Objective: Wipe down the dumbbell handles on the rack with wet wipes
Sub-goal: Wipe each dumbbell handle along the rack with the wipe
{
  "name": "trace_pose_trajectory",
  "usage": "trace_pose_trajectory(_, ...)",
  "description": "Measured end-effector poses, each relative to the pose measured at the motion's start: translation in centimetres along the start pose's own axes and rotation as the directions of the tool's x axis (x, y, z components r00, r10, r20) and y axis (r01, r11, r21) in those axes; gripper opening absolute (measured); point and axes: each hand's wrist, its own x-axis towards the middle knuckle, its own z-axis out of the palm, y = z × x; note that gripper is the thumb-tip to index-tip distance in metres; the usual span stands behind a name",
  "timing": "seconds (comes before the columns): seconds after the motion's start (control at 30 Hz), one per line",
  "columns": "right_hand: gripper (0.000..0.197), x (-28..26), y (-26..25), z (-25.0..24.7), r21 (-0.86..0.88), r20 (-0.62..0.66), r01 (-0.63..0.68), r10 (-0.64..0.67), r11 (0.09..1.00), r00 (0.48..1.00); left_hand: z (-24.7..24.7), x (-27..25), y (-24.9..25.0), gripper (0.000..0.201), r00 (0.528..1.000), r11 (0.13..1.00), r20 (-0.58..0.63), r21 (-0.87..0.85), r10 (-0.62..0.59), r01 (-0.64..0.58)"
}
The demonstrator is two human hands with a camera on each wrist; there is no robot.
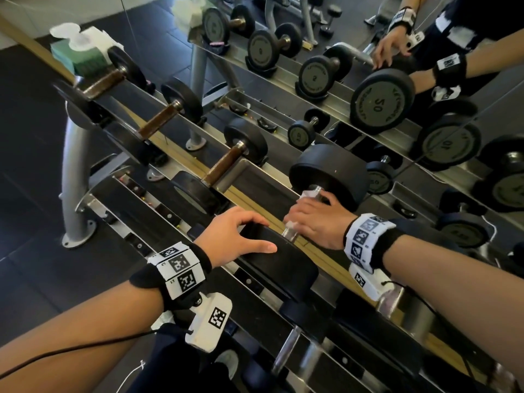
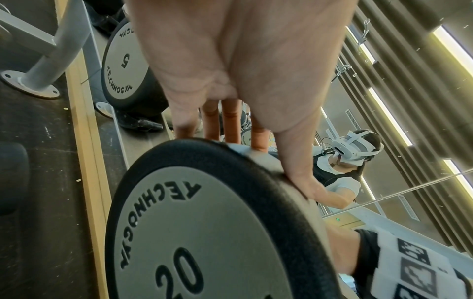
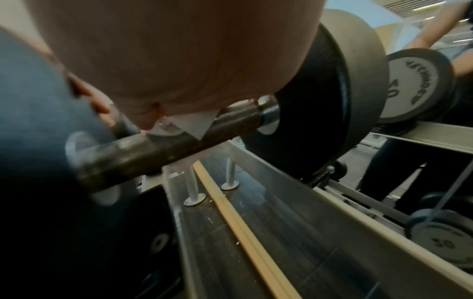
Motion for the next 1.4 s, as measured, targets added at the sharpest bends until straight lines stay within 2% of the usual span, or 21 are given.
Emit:
trace_pose_trajectory(0.13, 0.038, 0.6, -0.4, -0.2, -0.019, -0.024, -0.055, 0.055, 0.998, 0.998, -0.1, 0.1, 0.0, 0.069, 1.0, 1.0, 0.013, 0.0, -0.002, 0.002)
trace_pose_trajectory(0.3, 0.053, -0.2, -1.5, 1.4, 0.015, -0.043, 0.091, -0.09, 0.996, 0.995, -0.1, 0.1, -0.3, 0.054, 1.0, 1.0, 0.021, 0.009, 0.02, -0.02)
trace_pose_trajectory(0.43, 0.043, 0.1, 0.6, -0.4, 0.028, -0.019, 0.029, -0.028, 0.999, 0.999, -0.1, 0.3, -0.4, 0.055, 0.999, 1.0, 0.031, 0.002, 0.017, -0.017)
trace_pose_trajectory(0.53, 0.04, -0.1, 0.2, -0.7, 0.039, -0.057, -0.014, 0.016, 0.999, 0.998, -0.1, 0.3, -0.6, 0.048, 0.999, 1.0, 0.037, 0.006, 0.02, -0.02)
trace_pose_trajectory(0.6, 0.05, -0.8, -0.8, 0.0, 0.036, -0.059, 0.002, 0.0, 0.999, 0.998, -0.1, 0.4, -0.6, 0.046, 0.999, 1.0, 0.038, 0.016, 0.022, -0.022)
trace_pose_trajectory(0.73, 0.076, -1.7, -1.1, 1.2, 0.033, -0.075, 0.12, -0.118, 0.992, 0.99, -0.1, 0.6, -0.7, 0.044, 0.999, 1.0, 0.046, 0.023, 0.019, -0.02)
trace_pose_trajectory(0.93, 0.084, -1.1, 0.4, 0.9, 0.094, -0.039, -0.092, 0.096, 0.991, 0.995, -0.2, 0.6, -0.6, 0.041, 0.998, 1.0, 0.062, -0.004, 0.012, -0.012)
trace_pose_trajectory(1.07, 0.088, -1.7, -0.8, 2.0, 0.262, -0.035, -0.123, 0.137, 0.957, 0.99, -0.3, 0.7, -0.5, 0.037, 0.997, 1.0, 0.073, -0.008, -0.001, 0.001)
trace_pose_trajectory(1.13, 0.072, -2.2, -1.8, 2.6, 0.44, -0.151, -0.032, 0.109, 0.897, 0.982, -0.3, 0.6, -0.4, 0.038, 0.998, 1.0, 0.062, -0.007, 0.002, -0.001)
trace_pose_trajectory(1.17, 0.064, -2.5, -2.4, 2.7, 0.57, -0.203, 0.005, 0.135, 0.822, 0.97, -0.3, 0.6, -0.4, 0.039, 0.998, 1.0, 0.055, -0.011, 0.003, -0.002)
trace_pose_trajectory(1.23, 0.064, -2.7, -3.4, 3.5, 0.65, -0.191, 0.032, 0.122, 0.759, 0.974, -0.2, 0.6, -0.3, 0.041, 0.999, 0.999, 0.036, -0.034, 0.0, 0.001)
trace_pose_trajectory(1.3, 0.056, -2.2, -4.3, 4.8, 0.66, -0.122, -0.043, 0.163, 0.75, 0.979, -0.2, 0.5, -0.2, 0.044, 1.0, 0.999, 0.03, -0.043, -0.002, 0.003)
trace_pose_trajectory(1.33, 0.051, -2.0, -4.6, 5.0, 0.7, -0.127, -0.06, 0.207, 0.712, 0.97, -0.2, 0.5, -0.2, 0.045, 0.999, 0.999, 0.033, -0.039, 0.001, 0.001)
trace_pose_trajectory(1.37, 0.051, -2.1, -5.2, 4.7, 0.804, -0.123, -0.068, 0.277, 0.591, 0.953, -0.2, 0.4, -0.1, 0.046, 0.999, 0.999, 0.038, -0.036, 0.004, -0.002)
trace_pose_trajectory(1.4, 0.054, -2.4, -5.6, 4.3, 0.9, -0.128, -0.036, 0.344, 0.433, 0.93, -0.3, 0.4, -0.1, 0.046, 0.999, 0.999, 0.042, -0.035, 0.009, -0.008)
